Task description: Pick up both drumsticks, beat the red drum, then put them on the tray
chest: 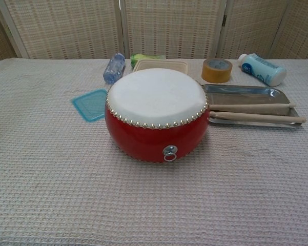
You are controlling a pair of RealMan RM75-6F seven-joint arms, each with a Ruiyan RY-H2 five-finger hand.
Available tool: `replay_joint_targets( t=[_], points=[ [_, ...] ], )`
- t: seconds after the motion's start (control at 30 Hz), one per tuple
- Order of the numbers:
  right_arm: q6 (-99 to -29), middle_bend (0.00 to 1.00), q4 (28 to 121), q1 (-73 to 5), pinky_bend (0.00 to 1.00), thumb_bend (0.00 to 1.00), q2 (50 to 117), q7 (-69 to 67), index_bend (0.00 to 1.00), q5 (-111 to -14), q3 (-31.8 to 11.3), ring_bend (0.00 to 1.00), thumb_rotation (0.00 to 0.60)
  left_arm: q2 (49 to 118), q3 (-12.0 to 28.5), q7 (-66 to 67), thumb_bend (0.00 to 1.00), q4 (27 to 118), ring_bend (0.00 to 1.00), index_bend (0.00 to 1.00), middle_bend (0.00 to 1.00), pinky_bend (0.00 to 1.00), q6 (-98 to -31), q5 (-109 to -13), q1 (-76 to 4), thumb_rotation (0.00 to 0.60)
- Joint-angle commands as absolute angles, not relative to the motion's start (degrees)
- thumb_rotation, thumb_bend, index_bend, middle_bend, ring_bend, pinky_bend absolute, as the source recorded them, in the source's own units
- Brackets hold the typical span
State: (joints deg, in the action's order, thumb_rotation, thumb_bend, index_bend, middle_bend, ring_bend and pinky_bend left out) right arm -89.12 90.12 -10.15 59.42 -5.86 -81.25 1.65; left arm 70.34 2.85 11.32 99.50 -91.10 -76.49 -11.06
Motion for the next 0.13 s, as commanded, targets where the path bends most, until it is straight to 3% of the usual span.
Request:
replay_joint_targets(
  t=[0.03, 0.13],
  points=[
    [-92.7, 0.0, 89.1, -6.3, 0.06, 0.09, 60.5, -8.1, 0.0, -83.3, 2.9, 0.0, 0.6, 70.7, 1.4, 12.6, 0.36, 99.6, 0.01, 0.02, 0.09, 0.15, -93.3, -79.1, -9.2, 0.6],
    [-92.9, 0.0, 89.0, -5.8, 0.05, 0.09, 60.6, -8.6, 0.0, -83.5, 2.8, 0.0, 0.6, 71.0, 1.2, 13.0, 0.36, 99.4, 0.01, 0.02, 0.09, 0.14, -93.8, -79.8, -8.8, 0.6]
  ],
)
